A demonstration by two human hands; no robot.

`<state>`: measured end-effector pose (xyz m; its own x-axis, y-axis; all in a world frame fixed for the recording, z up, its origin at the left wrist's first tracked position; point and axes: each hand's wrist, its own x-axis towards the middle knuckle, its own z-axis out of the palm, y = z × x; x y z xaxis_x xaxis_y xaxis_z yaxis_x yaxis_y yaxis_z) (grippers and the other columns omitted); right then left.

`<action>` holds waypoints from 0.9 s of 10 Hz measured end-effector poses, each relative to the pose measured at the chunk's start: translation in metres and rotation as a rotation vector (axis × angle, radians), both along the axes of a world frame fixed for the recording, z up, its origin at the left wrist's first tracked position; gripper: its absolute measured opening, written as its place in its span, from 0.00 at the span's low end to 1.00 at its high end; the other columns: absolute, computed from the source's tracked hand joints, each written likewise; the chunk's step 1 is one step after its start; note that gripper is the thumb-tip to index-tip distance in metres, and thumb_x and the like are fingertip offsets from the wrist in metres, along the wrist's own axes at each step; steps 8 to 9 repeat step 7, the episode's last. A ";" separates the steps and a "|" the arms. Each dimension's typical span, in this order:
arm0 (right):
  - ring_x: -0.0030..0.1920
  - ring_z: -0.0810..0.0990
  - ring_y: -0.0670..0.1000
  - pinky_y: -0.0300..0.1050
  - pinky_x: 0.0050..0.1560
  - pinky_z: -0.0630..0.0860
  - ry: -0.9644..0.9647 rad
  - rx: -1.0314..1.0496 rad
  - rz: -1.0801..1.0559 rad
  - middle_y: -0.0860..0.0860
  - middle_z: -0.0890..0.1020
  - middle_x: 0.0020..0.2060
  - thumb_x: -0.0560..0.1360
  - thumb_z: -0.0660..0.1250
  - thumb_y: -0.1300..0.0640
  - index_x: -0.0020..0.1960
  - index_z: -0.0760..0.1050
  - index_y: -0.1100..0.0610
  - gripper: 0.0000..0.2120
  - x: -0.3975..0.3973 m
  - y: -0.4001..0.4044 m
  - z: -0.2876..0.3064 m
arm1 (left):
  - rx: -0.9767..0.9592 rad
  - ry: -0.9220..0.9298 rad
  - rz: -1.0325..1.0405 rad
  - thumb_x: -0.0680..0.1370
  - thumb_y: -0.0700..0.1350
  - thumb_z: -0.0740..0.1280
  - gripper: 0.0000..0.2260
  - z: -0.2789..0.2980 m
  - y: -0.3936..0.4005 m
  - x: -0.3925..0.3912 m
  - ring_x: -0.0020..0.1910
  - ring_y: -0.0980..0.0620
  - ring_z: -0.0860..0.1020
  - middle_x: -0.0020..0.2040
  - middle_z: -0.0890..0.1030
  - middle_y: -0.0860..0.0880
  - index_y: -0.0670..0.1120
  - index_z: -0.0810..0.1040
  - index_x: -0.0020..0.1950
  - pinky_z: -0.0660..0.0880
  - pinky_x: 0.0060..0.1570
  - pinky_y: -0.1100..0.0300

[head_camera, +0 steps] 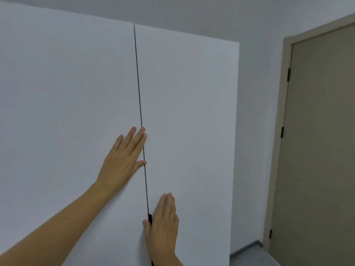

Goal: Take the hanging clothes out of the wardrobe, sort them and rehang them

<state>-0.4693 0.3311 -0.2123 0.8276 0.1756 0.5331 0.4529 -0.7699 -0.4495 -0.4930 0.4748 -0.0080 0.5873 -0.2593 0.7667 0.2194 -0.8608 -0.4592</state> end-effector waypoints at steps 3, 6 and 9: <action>0.77 0.64 0.60 0.54 0.55 0.83 0.040 -0.001 -0.040 0.61 0.67 0.79 0.52 0.86 0.37 0.80 0.61 0.65 0.67 0.011 0.017 -0.005 | -0.009 -0.052 -0.054 0.85 0.57 0.51 0.33 -0.015 0.008 0.015 0.85 0.43 0.49 0.86 0.49 0.45 0.41 0.52 0.85 0.57 0.81 0.41; 0.83 0.36 0.56 0.54 0.81 0.57 0.111 -0.042 0.198 0.54 0.31 0.82 0.76 0.69 0.42 0.84 0.33 0.58 0.54 0.005 -0.019 0.005 | -0.122 -0.026 -0.138 0.86 0.53 0.62 0.31 -0.007 -0.005 0.009 0.85 0.43 0.50 0.86 0.52 0.46 0.41 0.56 0.84 0.58 0.80 0.40; 0.83 0.36 0.51 0.48 0.81 0.52 0.075 -0.043 0.321 0.49 0.35 0.83 0.80 0.61 0.48 0.85 0.36 0.51 0.44 -0.014 -0.060 0.003 | -0.335 0.009 -0.250 0.85 0.50 0.62 0.30 -0.033 -0.020 -0.012 0.85 0.47 0.48 0.86 0.51 0.52 0.46 0.56 0.85 0.56 0.81 0.45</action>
